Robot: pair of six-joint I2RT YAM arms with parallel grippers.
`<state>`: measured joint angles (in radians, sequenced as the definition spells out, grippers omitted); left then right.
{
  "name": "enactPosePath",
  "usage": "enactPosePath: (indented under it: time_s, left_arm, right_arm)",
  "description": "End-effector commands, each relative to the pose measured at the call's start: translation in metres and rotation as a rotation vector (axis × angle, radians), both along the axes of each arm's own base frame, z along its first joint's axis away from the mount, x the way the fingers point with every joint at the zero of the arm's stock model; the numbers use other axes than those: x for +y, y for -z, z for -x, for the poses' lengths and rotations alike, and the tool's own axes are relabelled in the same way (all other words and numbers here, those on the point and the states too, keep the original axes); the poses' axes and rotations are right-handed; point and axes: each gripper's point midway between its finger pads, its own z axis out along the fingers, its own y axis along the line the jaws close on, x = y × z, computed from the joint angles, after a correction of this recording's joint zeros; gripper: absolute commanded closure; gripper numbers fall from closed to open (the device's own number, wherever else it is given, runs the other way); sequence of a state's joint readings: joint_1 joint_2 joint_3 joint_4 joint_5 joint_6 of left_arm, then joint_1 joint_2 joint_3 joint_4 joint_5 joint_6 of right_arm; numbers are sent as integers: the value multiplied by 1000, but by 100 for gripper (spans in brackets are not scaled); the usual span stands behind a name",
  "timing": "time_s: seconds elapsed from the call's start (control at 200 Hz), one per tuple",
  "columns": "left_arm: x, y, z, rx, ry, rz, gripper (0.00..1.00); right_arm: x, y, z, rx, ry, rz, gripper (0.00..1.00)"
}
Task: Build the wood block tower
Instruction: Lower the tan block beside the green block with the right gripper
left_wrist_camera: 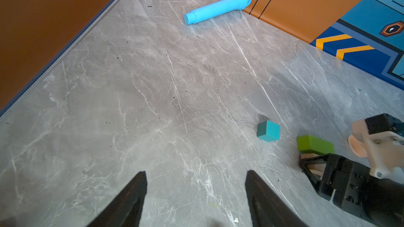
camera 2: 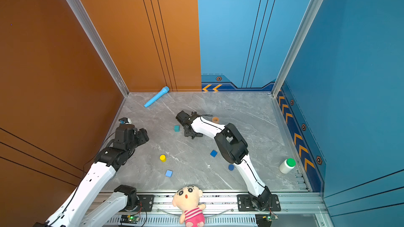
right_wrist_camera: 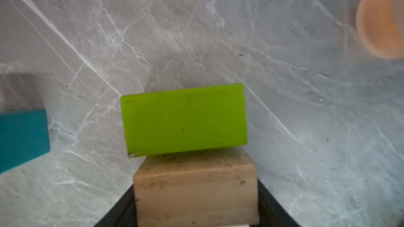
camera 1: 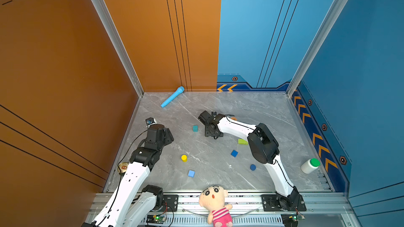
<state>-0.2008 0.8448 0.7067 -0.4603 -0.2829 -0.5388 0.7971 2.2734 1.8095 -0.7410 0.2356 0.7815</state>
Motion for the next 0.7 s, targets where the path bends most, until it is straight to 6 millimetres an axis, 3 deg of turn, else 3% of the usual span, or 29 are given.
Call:
enactPosePath:
  time_s: [0.0,0.3,0.696]
  left_arm:
    - [1,4,1,5,8,-4,27]
    - [1,4,1,6,6,-4,27]
    - [2,4,1,5,5,-5,27]
  right_arm:
    - [-2,8,2,29,-15,28,31]
    - [-2,11,2,36,-11,28,25]
    - [2,11,2,34,-25,29,30]
